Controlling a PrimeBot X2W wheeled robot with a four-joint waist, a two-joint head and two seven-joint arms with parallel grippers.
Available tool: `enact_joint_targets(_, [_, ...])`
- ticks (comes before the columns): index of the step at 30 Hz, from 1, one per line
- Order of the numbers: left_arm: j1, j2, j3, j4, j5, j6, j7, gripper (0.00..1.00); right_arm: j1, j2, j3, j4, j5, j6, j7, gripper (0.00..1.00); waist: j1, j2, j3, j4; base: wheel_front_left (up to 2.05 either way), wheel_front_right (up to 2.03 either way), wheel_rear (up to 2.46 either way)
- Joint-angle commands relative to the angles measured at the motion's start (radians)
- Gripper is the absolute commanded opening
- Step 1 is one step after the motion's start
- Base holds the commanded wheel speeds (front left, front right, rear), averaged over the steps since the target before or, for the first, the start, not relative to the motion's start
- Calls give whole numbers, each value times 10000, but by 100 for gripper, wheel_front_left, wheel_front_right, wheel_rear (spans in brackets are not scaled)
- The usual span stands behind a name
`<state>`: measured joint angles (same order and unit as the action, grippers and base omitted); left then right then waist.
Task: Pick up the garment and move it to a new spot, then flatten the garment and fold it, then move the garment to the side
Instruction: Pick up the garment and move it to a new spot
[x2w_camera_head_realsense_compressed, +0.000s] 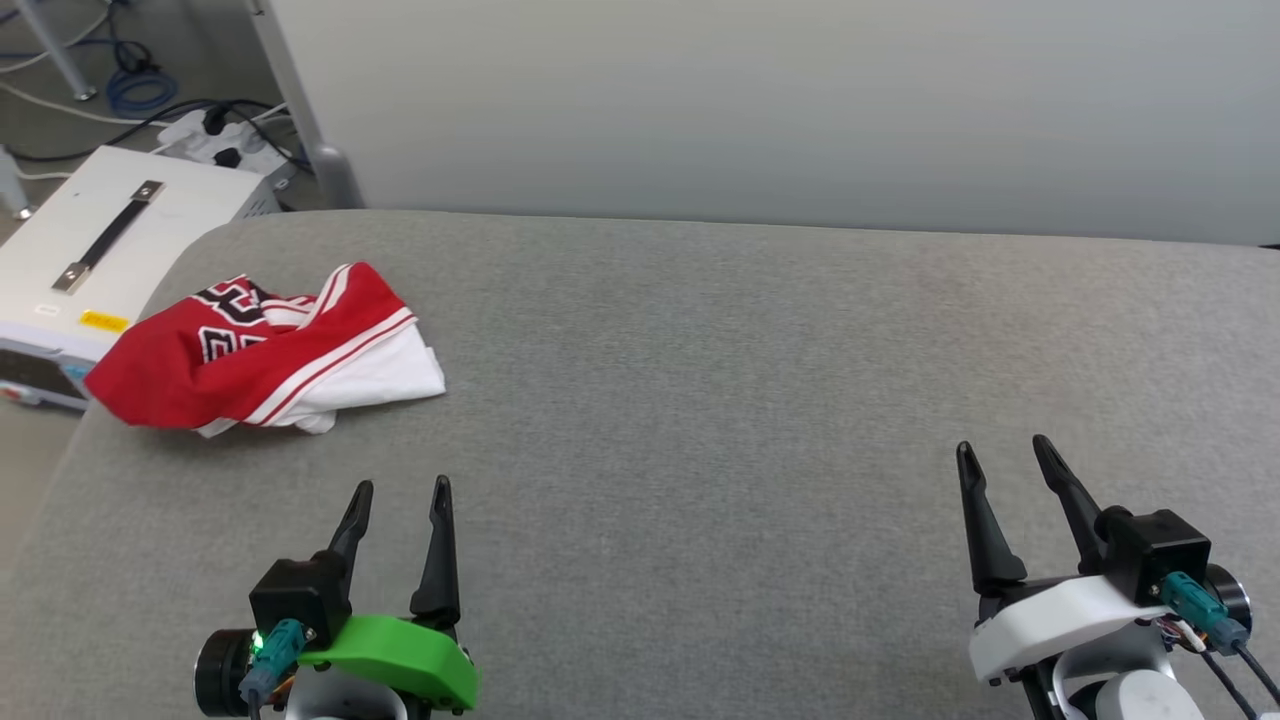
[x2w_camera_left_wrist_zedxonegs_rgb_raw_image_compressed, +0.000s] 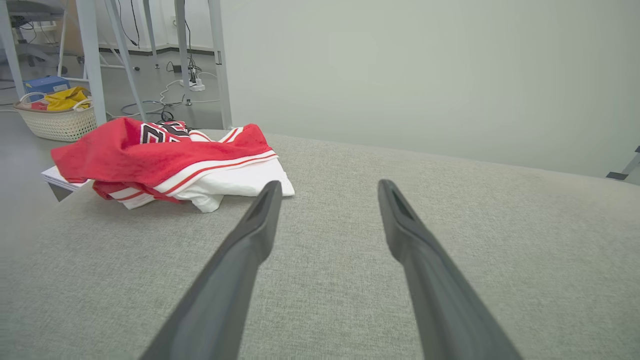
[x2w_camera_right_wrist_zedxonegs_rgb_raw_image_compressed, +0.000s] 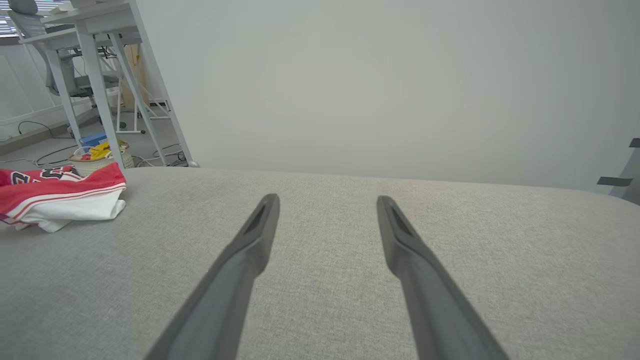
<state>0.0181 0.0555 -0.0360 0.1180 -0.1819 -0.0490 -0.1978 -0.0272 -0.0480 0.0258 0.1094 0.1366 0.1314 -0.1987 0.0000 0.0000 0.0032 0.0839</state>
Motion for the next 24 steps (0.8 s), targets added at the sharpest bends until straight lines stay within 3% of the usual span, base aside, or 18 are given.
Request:
enact_joint_targets(1, [-95,-42,-22,42,-130,-59,-116,100,-125,-19,88,60,79,-6,-113,100,0,0,3,385,0,0,0])
enact_joint_targets(24, [17,-52,-1,368,-375,-293,-593,100,-197,-21,756,433,608,-7,-584,100,0,0,-42,3179,0,0,0])
